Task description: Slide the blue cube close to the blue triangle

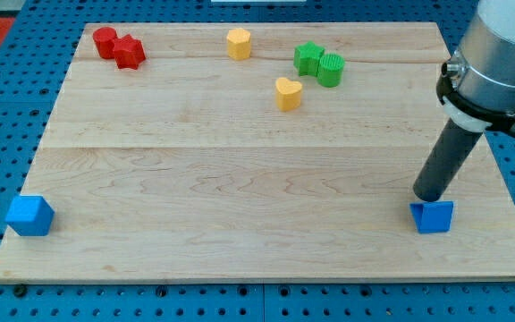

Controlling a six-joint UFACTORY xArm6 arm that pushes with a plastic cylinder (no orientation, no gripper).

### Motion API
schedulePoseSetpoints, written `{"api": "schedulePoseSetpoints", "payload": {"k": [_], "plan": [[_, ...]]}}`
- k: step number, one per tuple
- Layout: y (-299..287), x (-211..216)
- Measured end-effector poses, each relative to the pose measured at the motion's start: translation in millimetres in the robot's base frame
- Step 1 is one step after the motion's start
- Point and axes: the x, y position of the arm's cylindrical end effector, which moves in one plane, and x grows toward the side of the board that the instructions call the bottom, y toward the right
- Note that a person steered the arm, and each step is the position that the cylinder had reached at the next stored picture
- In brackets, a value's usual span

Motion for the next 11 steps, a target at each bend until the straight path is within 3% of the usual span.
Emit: {"api": "schedulePoseSetpoints", "payload": {"k": [1,2,3,5,6,7,9,10,11], "plan": [[6,16],[-80,-25],[-204,-62],[-450,-57],[-499,-51],[-499,-33],[-499,45],[-494,6],[-432,25]]}}
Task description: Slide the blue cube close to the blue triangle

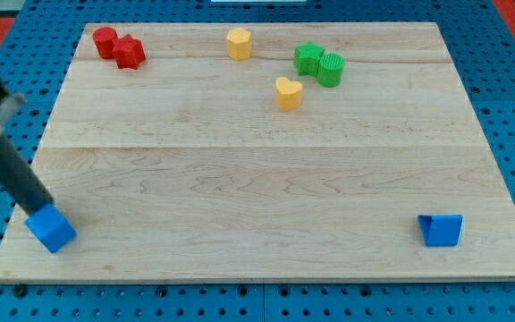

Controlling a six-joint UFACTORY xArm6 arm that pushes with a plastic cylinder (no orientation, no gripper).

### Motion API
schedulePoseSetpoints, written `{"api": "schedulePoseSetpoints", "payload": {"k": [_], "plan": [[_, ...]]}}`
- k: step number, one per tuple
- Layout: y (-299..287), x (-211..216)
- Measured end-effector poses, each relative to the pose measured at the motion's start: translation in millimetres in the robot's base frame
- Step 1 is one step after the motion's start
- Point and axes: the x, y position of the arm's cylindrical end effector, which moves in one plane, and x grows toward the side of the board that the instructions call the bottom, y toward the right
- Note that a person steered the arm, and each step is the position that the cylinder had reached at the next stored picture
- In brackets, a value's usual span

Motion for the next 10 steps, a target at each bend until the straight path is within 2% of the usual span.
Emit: {"api": "schedulePoseSetpoints", "payload": {"k": [1,2,3,5,8,9,10], "plan": [[-58,3],[-63,38],[-14,41],[92,-3],[305,-5],[347,-5],[338,-21]]}}
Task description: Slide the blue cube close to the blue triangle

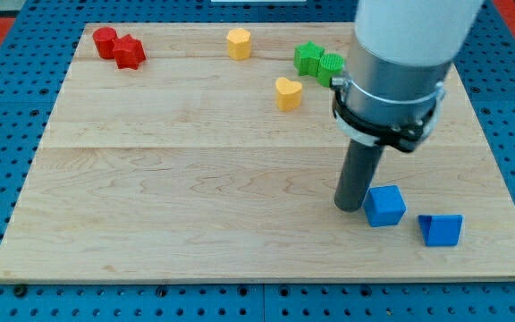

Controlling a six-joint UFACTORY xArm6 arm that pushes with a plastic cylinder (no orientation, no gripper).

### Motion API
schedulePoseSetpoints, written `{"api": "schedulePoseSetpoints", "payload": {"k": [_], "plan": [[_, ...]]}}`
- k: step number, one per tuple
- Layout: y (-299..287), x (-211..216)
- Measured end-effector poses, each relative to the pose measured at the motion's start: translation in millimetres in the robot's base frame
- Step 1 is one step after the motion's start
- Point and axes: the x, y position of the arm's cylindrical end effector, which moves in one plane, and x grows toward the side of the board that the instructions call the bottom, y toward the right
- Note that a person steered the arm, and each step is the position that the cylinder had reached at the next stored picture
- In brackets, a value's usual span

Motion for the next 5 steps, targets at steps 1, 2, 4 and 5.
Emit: {"api": "schedulePoseSetpoints", "payload": {"k": [1,2,4,5], "plan": [[47,-1],[31,-9],[24,-94],[24,-113]]}}
